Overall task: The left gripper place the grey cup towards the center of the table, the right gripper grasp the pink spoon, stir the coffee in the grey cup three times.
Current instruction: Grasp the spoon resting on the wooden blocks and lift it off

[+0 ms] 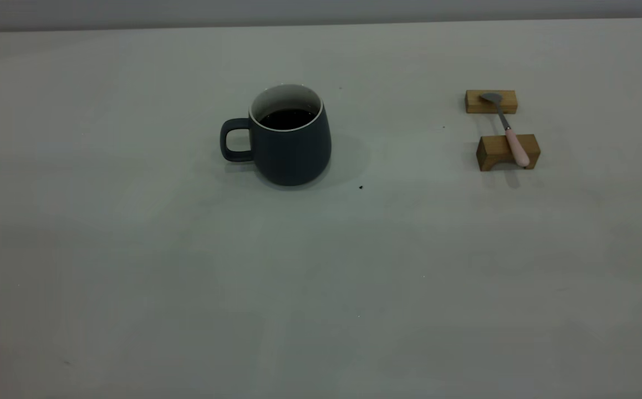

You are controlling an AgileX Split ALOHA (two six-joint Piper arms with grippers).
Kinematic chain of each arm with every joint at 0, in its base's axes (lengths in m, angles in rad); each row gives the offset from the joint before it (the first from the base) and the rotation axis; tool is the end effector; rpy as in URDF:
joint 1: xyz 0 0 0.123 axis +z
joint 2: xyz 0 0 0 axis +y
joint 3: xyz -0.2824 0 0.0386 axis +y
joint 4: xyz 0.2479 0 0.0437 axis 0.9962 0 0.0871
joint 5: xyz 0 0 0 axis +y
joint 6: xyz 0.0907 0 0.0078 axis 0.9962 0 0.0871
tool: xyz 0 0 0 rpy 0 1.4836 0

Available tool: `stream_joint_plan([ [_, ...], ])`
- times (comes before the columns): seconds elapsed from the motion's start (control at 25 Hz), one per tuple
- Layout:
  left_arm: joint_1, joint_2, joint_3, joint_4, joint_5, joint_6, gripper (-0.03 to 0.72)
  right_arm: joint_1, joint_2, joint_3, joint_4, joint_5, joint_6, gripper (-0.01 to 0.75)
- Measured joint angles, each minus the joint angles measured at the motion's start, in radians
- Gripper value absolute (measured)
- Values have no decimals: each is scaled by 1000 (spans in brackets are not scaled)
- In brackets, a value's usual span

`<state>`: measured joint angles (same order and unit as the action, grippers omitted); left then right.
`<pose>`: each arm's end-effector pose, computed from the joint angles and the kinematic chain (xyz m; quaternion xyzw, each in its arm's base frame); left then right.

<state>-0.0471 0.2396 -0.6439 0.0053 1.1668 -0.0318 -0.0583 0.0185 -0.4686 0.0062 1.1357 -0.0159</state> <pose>0.0165 -0.0003 0.3082 0.0068 0.9014 -0.0144 0.4327 -0.0023 0.0006 0.2626 0.0186 0.8839 -0.0142 0.4671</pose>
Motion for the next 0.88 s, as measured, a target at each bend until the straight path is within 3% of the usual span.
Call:
stream_joint_plan([
  [0.12,38,-103,56,-5,-4,0,331,0,0,0,0,0,0,511],
  [0.36,42,-196,146,-5,-28,0,331,0,0,0,0,0,0,511],
  [0.88,15,-242,157,-5,-34,32,331,0,0,0,0,0,0,511],
])
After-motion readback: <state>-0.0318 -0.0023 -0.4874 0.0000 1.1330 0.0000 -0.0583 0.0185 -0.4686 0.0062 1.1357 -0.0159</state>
